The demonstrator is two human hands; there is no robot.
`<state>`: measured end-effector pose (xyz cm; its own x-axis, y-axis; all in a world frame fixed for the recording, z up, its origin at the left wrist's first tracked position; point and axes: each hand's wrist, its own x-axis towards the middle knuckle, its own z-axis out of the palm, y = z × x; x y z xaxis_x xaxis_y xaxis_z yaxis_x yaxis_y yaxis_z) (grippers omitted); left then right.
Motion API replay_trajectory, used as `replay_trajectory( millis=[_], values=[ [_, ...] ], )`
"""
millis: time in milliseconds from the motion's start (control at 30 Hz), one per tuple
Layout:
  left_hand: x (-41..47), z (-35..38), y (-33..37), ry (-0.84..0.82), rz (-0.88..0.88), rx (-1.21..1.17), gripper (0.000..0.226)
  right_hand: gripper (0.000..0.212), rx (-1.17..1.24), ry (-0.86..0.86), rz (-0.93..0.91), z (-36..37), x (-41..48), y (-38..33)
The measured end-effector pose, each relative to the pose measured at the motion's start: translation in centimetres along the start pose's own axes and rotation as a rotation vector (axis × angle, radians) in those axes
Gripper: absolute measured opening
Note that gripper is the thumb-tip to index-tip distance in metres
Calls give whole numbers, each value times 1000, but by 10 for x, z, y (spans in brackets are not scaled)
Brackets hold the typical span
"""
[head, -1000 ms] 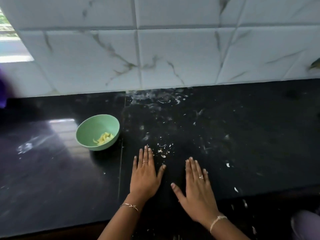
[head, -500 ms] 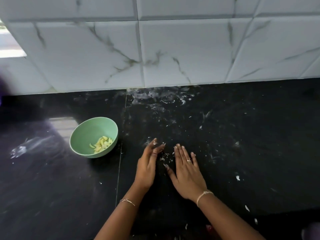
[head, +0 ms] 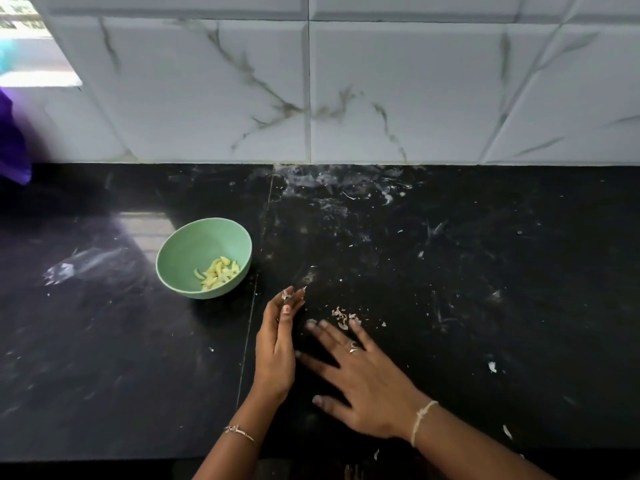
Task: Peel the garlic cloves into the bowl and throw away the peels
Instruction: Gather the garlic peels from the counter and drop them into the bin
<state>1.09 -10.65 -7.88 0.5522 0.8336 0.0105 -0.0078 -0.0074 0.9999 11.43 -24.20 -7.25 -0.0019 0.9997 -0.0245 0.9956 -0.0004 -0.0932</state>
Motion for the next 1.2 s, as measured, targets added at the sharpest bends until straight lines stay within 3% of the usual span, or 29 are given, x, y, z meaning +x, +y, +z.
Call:
replay_trajectory(
  millis=[333, 467, 533, 700, 833, 933, 1067, 1200],
  values=[
    [-8, -7, 1, 14, 4, 121, 32, 68, -15, 28, 362, 3, 14, 38],
    [-16, -6, 0, 63, 54, 364, 35, 89, -61, 55, 752, 18, -20, 30],
    [-19, -3, -3, 57, 45, 522, 39, 93, -42, 49, 803, 22, -19, 24],
    [-15, 2, -6, -92, 137, 793, 46, 87, 9, 17, 613, 17, 22, 14],
    [-16, 1, -2, -95, 142, 751, 49, 81, 153, -24, 458, 5, 34, 23],
    [-18, 0, -1, -33, 94, 642, 53, 71, 344, 46, 392, -9, 31, 36],
    [-21, 0, 4, 9, 48, 590, 56, 56, 236, 7, 114, -17, 36, 40],
    [-22, 0, 8, 22, 42, 564, 55, 53, 88, 49, 18, -10, 29, 41]
  ],
)
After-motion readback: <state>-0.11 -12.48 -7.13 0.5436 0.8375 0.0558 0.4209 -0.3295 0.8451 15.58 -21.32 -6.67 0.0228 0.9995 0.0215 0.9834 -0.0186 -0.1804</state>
